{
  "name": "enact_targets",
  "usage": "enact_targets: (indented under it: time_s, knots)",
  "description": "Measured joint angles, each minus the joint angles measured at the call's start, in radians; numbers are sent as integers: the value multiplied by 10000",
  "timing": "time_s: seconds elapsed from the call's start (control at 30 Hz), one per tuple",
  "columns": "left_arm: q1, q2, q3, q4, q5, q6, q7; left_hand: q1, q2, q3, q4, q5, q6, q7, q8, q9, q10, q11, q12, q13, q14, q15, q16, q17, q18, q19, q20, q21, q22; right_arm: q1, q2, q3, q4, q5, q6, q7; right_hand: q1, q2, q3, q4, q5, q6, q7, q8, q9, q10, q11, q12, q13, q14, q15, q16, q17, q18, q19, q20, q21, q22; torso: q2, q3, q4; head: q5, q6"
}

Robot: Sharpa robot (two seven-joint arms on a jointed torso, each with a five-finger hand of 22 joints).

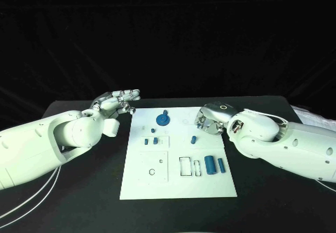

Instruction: Assemble the parts on the task board

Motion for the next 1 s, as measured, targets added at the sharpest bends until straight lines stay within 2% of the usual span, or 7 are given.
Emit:
enact_targets:
  time_s: [0.3, 0.47, 0.57, 0.73, 1.0]
  knots:
    - [-17, 16, -1, -2, -20, 3, 6, 41, 41, -1, 1, 0, 0, 0, 0, 0, 0, 0, 0, -1, 0, 0, 0, 1, 0, 0, 0, 0, 0, 11, -63, 61, 966, 267, -523, 153, 1, -1, 28, -28, 32, -1, 1, -11, 1, 0, 2, -37, -18, 0, 0, 116, 133, -1, 71, -1, 97, 134, -3, -6, -2, 73, 19]
    - [-29, 42, -1, 12, -25, 9, 8, 41, 41, -1, 1, 0, 0, 0, -1, 0, 0, 0, 0, -2, 0, 1, 0, 1, 0, 0, 0, 0, 1, -20, 209, 68, 1333, 462, -737, 298, 1, -1, 70, -71, 35, -2, 2, -22, 13, 2, 5, -58, -29, 0, 0, 155, 156, -1, 93, -23, 97, 157, -3, -12, 6, 198, -16]
    - [-33, 53, -1, 26, -28, 10, 10, 41, 41, -1, 1, 0, 0, 0, -1, 0, 0, 0, 0, -2, 0, 1, 0, 1, 0, 0, 0, 1, 1, -76, 413, 71, 1377, 539, -782, 365, 1, -1, 71, -72, 36, -3, 2, -40, 13, 3, 6, -58, -30, 0, 0, 154, 156, -1, 105, -36, 97, 157, -3, -18, 7, 291, -55]
    - [-37, 101, -1, 50, -32, 20, 13, 41, 41, 13, -13, 0, 0, 0, -1, 0, 0, 0, 0, 2, 0, 1, 0, -11, -1, 0, 0, 0, 1, -387, 803, 71, 1360, 655, -763, 510, 1, -2, 71, -72, 37, -7, 5, -45, 13, 32, 36, -59, -44, 0, 1, 195, 169, 0, 105, -36, 97, 164, 1, -37, 7, 425, -129]
    - [-73, 162, -1, 61, -38, 55, 13, 41, 41, 24, -24, 0, 0, 0, -1, 0, 1, 0, -1, 9, 0, 1, 0, -23, -1, 0, 0, 0, 2, -906, 1318, 47, 1095, 771, -516, 705, 1, -3, 109, -111, 36, -17, 12, -60, 10, 32, 37, -98, -40, 0, 1, 213, 185, 0, 105, -36, 96, 167, 15, -34, 9, 602, -226]
